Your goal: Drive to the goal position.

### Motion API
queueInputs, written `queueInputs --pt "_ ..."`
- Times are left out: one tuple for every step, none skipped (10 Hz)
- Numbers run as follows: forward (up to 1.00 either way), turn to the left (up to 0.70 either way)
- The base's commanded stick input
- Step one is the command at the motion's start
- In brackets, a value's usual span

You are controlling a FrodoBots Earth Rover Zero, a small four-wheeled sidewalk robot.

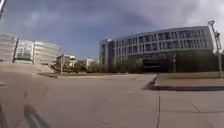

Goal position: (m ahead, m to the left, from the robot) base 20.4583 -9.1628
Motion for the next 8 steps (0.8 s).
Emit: queueInputs --pt "0.70 0.00" --pt "0.70 0.00" --pt "0.70 0.00" --pt "0.70 0.00" --pt "0.70 0.00" --pt "0.70 0.00" --pt "0.70 0.00" --pt "0.70 0.00"
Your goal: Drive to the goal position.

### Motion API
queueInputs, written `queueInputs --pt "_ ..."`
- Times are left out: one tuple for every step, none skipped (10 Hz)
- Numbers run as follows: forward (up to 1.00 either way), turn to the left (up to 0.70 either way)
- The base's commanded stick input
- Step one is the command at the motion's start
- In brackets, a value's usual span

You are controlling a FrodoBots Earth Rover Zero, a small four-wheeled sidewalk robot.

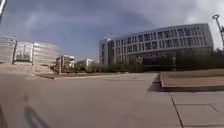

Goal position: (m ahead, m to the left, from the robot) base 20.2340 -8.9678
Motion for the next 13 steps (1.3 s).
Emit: queueInputs --pt "0.70 0.00" --pt "0.70 0.00" --pt "0.70 0.00" --pt "0.70 0.00" --pt "0.70 0.00" --pt "0.70 0.00" --pt "0.70 0.00" --pt "0.70 0.00" --pt "0.70 0.00" --pt "0.70 0.00" --pt "0.70 0.00" --pt "0.70 0.00" --pt "0.70 0.00"
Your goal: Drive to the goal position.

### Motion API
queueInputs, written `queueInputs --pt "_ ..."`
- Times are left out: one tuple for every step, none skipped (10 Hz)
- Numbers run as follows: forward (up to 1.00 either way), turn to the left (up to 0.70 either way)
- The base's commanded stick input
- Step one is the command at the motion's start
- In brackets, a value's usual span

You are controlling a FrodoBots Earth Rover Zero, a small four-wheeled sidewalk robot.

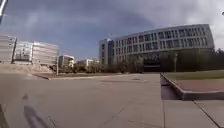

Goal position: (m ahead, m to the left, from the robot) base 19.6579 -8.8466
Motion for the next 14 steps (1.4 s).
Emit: queueInputs --pt "0.70 0.00" --pt "0.70 0.00" --pt "0.70 0.00" --pt "0.70 0.00" --pt "0.70 0.00" --pt "0.70 0.00" --pt "0.70 0.00" --pt "0.70 0.00" --pt "0.70 0.00" --pt "0.70 0.00" --pt "0.70 0.00" --pt "0.70 0.00" --pt "0.70 0.00" --pt "0.70 0.00"
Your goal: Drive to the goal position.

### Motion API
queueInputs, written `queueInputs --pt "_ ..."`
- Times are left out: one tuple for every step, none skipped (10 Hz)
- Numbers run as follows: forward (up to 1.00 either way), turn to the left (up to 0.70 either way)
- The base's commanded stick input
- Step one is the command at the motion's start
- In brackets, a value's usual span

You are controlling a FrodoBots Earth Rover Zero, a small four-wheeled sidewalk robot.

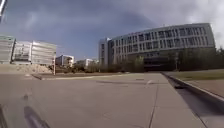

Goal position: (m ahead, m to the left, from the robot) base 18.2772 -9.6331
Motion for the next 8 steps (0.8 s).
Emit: queueInputs --pt "0.70 0.00" --pt "0.70 0.00" --pt "0.70 0.00" --pt "0.70 0.00" --pt "0.70 0.00" --pt "0.70 0.00" --pt "0.70 0.00" --pt "0.70 0.00"
